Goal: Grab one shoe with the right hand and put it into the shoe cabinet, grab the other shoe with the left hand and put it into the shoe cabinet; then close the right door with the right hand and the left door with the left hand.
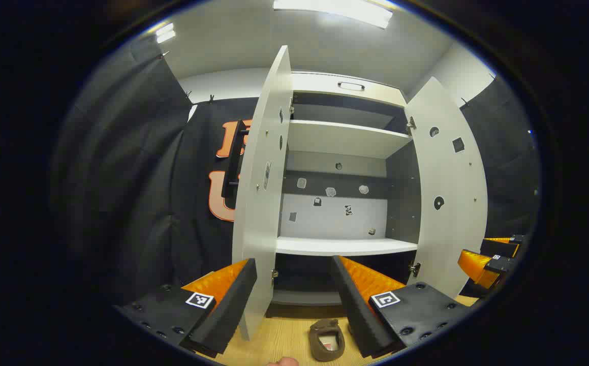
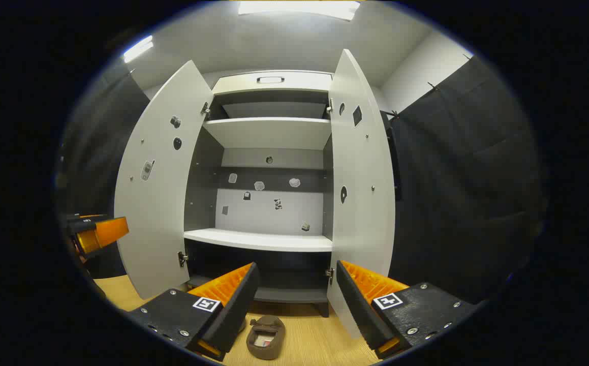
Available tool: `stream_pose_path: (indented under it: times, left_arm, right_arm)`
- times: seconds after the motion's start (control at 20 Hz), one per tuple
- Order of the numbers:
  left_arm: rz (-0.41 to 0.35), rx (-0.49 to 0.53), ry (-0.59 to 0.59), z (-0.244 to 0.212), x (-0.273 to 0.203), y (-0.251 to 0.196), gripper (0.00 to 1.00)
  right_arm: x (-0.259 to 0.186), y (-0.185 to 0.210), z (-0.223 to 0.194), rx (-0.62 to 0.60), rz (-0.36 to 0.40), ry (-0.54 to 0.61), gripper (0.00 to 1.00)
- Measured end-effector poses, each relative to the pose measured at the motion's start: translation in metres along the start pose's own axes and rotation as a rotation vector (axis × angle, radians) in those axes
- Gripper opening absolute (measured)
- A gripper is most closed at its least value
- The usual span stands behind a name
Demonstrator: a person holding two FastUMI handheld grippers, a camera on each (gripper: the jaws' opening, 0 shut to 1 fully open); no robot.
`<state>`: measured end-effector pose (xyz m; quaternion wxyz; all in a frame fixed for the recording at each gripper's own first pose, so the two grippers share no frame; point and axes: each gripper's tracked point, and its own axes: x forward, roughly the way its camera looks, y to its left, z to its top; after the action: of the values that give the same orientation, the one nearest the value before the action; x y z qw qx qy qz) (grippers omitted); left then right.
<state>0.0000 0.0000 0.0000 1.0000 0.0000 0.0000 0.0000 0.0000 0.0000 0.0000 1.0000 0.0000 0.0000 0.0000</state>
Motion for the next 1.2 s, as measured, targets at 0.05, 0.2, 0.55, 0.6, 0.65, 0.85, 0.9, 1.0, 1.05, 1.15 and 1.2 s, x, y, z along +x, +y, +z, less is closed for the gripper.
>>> stream_pose_path:
  times: [0.05, 0.2, 0.55, 0.6, 0.65, 0.85, 0.9, 1.0, 1.05, 1.15, 1.2]
  left_arm:
    - [0.002, -0.004, 0.001, 0.000, 0.000, 0.000, 0.96]
    - [0.002, -0.007, 0.001, 0.002, -0.003, 0.002, 0.96]
    - [0.018, -0.002, -0.009, 0.014, -0.013, 0.004, 0.96]
    - [0.018, -0.004, -0.009, 0.015, -0.014, 0.004, 0.94]
    - [0.021, -0.006, -0.008, 0.016, -0.016, 0.006, 0.96]
    - [0.027, -0.045, 0.012, 0.013, -0.023, 0.013, 0.99]
    - [0.031, -0.050, 0.022, 0.010, -0.024, 0.016, 0.96]
    - [0.041, -0.049, 0.034, 0.007, -0.025, 0.023, 0.96]
    - [0.049, -0.047, 0.038, 0.005, -0.026, 0.027, 0.96]
    - [0.059, -0.047, 0.046, 0.003, -0.027, 0.031, 0.96]
    - [0.061, -0.046, 0.050, 0.002, -0.027, 0.032, 0.96]
  right_arm:
    - [0.000, 0.000, 0.001, 0.002, -0.003, -0.002, 0.93]
    - [0.002, -0.001, 0.003, -0.005, -0.008, 0.007, 0.94]
    - [-0.004, 0.001, 0.021, 0.009, 0.015, -0.035, 0.94]
    - [-0.005, 0.000, 0.024, 0.010, 0.012, -0.045, 0.93]
    - [-0.004, 0.000, 0.027, 0.009, 0.012, -0.054, 0.93]
    - [-0.002, 0.008, 0.031, 0.010, 0.040, -0.039, 0.94]
    - [0.000, 0.013, 0.031, 0.001, 0.050, -0.036, 0.94]
    - [0.010, 0.021, 0.022, -0.030, 0.066, -0.028, 0.93]
    - [0.017, 0.027, 0.011, -0.048, 0.088, -0.010, 0.93]
    - [0.034, 0.043, -0.027, -0.072, 0.138, 0.070, 0.93]
    - [0.043, 0.048, -0.052, -0.089, 0.151, 0.124, 0.93]
